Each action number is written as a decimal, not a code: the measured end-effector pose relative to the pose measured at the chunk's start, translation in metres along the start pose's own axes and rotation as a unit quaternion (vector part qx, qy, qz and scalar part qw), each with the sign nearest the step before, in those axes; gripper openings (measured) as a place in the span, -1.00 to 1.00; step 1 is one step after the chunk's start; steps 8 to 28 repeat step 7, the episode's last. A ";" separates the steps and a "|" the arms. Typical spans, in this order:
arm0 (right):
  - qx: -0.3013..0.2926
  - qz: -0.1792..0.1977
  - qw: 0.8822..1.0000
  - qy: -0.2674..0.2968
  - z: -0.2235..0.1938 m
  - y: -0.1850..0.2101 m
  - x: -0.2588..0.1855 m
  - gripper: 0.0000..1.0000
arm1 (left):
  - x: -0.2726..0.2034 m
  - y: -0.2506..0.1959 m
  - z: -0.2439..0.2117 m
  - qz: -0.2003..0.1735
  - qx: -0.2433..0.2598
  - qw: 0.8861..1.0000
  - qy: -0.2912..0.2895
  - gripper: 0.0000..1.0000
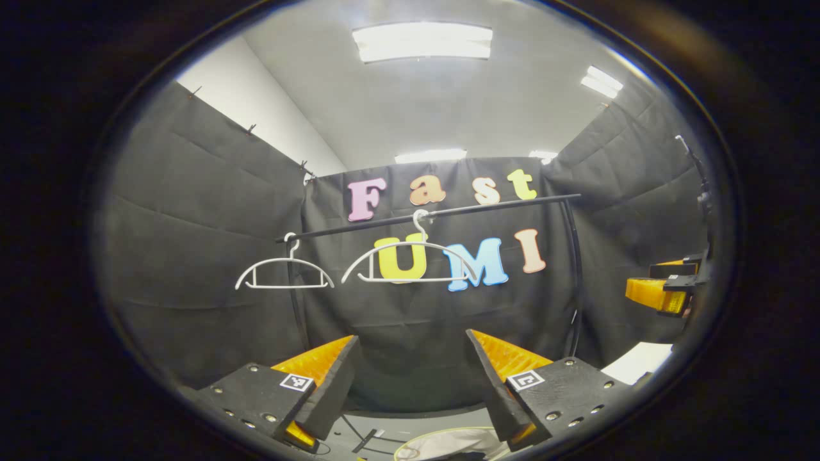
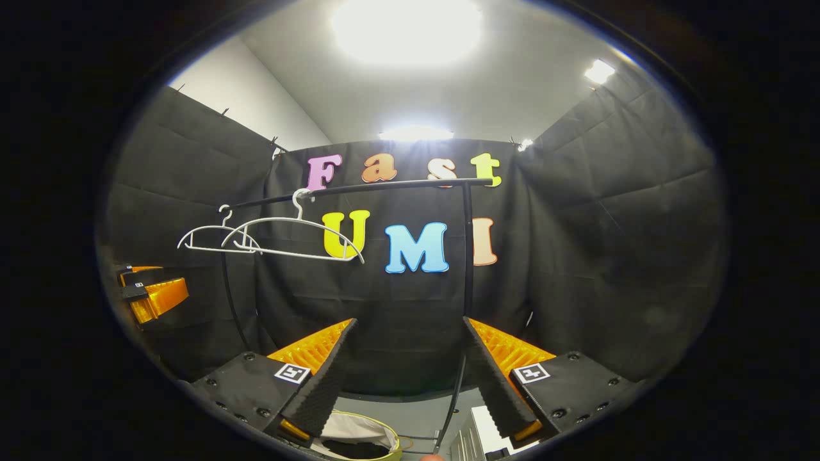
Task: Grasp the clothes on the hanger with both hands and then place them into the laundry hamper below.
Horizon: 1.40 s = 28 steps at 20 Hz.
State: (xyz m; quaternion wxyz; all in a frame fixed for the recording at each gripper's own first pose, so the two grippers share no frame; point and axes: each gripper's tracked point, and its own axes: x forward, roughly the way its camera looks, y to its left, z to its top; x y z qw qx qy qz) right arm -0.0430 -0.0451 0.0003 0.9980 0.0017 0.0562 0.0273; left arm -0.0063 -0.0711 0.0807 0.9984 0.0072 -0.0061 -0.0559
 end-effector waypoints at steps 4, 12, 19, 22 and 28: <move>-0.003 -0.001 1.000 -0.002 0.001 0.000 0.005 0.98 | 0.007 -0.001 0.000 -0.001 -0.003 1.000 -0.003 0.89; -0.008 -0.002 1.000 -0.004 -0.001 -0.002 0.006 0.94 | 0.008 0.001 -0.003 0.001 -0.005 1.000 -0.003 0.89; -0.008 -0.002 1.000 -0.004 -0.001 -0.002 0.006 0.94 | 0.008 0.001 -0.003 0.001 -0.005 1.000 -0.003 0.89; -0.008 -0.002 1.000 -0.004 -0.001 -0.002 0.006 0.94 | 0.008 0.001 -0.003 0.001 -0.005 1.000 -0.003 0.89; -0.008 -0.002 1.000 -0.004 -0.001 -0.002 0.006 0.94 | 0.008 0.001 -0.003 0.001 -0.005 1.000 -0.003 0.89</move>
